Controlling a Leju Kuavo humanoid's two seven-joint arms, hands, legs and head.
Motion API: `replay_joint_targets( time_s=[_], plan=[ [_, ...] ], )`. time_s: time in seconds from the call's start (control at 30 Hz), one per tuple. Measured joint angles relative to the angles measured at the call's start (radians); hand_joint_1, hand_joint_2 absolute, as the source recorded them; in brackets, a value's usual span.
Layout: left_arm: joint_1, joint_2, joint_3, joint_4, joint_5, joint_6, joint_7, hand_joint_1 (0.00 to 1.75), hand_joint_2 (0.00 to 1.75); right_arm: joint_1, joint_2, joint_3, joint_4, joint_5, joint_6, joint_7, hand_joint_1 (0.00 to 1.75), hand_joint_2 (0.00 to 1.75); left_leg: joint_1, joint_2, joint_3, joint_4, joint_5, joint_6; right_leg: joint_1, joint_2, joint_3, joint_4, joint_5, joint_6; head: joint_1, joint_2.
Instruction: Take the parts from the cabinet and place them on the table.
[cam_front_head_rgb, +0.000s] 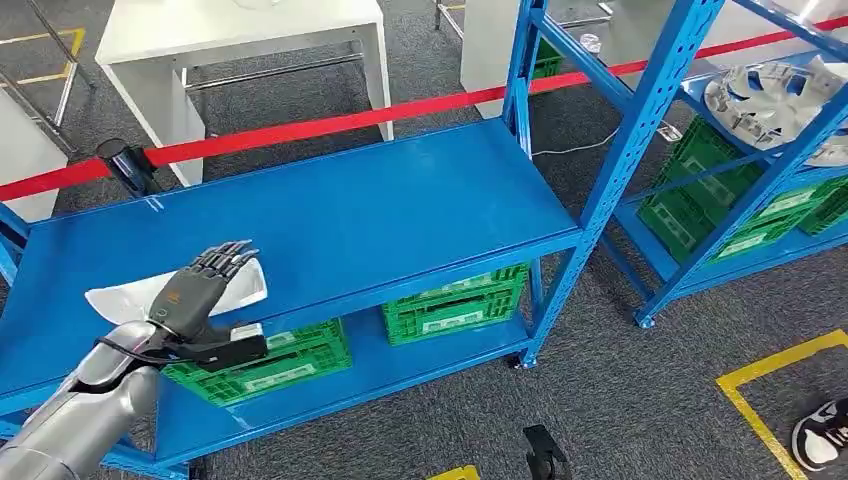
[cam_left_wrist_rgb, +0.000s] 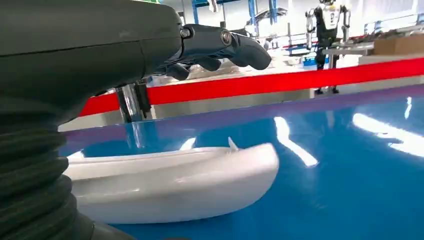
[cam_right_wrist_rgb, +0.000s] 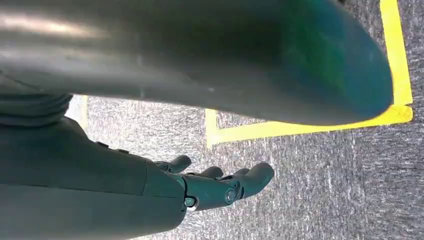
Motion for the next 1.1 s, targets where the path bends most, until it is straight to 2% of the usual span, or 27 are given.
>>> replay_joint_targets(
  time_s=[0.17,0.27,0.3,0.33,0.37,0.47,0.53,0.7,1.1],
  plan=[
    [-0.016,-0.017,-0.024,0.05,-0.019,0.0,0.034,0.0,1.75,0.0,0.0,0.0,0.0,0.005,-0.001,0.003,0.0,0.0,0.0,0.0,0.0,0.0,0.0,0.0,0.0,0.0,0.0,0.0,0.0,0.0,0.0,0.0],
    [-0.024,-0.032,-0.032,0.082,-0.023,-0.013,0.073,0.02,1.75,0.0,0.0,0.0,0.0,0.008,-0.003,0.004,0.0,0.0,0.0,0.0,0.0,0.0,0.0,0.0,0.0,0.0,0.0,0.0,0.0,0.0,0.0,0.0],
    [-0.027,-0.037,-0.034,0.094,-0.023,-0.023,0.087,0.47,1.75,-0.001,0.0,0.0,0.0,0.01,-0.003,0.004,0.0,0.0,0.0,0.0,0.0,0.0,-0.001,0.0,0.0,0.0,0.0,0.0,0.0,0.0,0.0,0.0],
    [-0.03,-0.039,-0.035,0.103,-0.022,-0.031,0.095,1.24,1.75,-0.001,0.0,0.0,0.0,0.01,-0.002,0.004,0.0,0.0,0.0,0.0,0.0,0.0,-0.001,0.0,0.0,0.0,0.0,0.0,0.0,0.0,0.0,0.0],
    [-0.031,-0.04,-0.037,0.106,-0.022,-0.033,0.099,1.62,1.75,-0.001,0.0,0.0,0.0,0.01,-0.002,0.004,0.0,0.0,0.0,0.0,0.0,0.0,-0.001,0.0,0.0,0.0,0.0,0.0,0.0,0.0,0.0,0.0],
    [-0.038,-0.046,-0.039,0.128,-0.012,-0.055,0.124,1.64,1.75,-0.001,0.0,0.0,0.0,0.013,-0.002,0.004,0.0,0.0,0.0,0.0,0.0,0.0,-0.001,0.0,0.0,0.0,0.0,0.0,0.0,0.0,0.0,0.0],
    [-0.046,-0.047,-0.039,0.148,0.003,-0.083,0.145,1.75,1.75,-0.001,0.0,0.0,0.0,0.016,0.0,0.004,0.0,0.0,0.0,0.0,0.0,0.0,-0.001,0.0,0.0,0.0,0.0,0.0,0.0,0.0,0.0,0.0],
    [-0.058,-0.046,-0.038,0.186,0.024,-0.118,0.175,1.75,1.75,0.0,0.0,0.0,0.0,0.021,0.003,0.002,0.0,0.0,0.0,0.0,0.0,0.0,-0.001,0.0,0.0,0.0,0.0,0.0,0.0,0.0,0.0,0.0],
    [-0.06,-0.037,-0.021,0.217,0.042,-0.127,0.174,1.75,1.75,0.0,0.0,0.0,0.0,0.024,0.003,0.004,0.0,0.0,0.0,0.0,0.0,0.0,-0.001,0.0,0.0,0.0,0.001,0.0,-0.001,0.0,0.0,0.0]
  ],
)
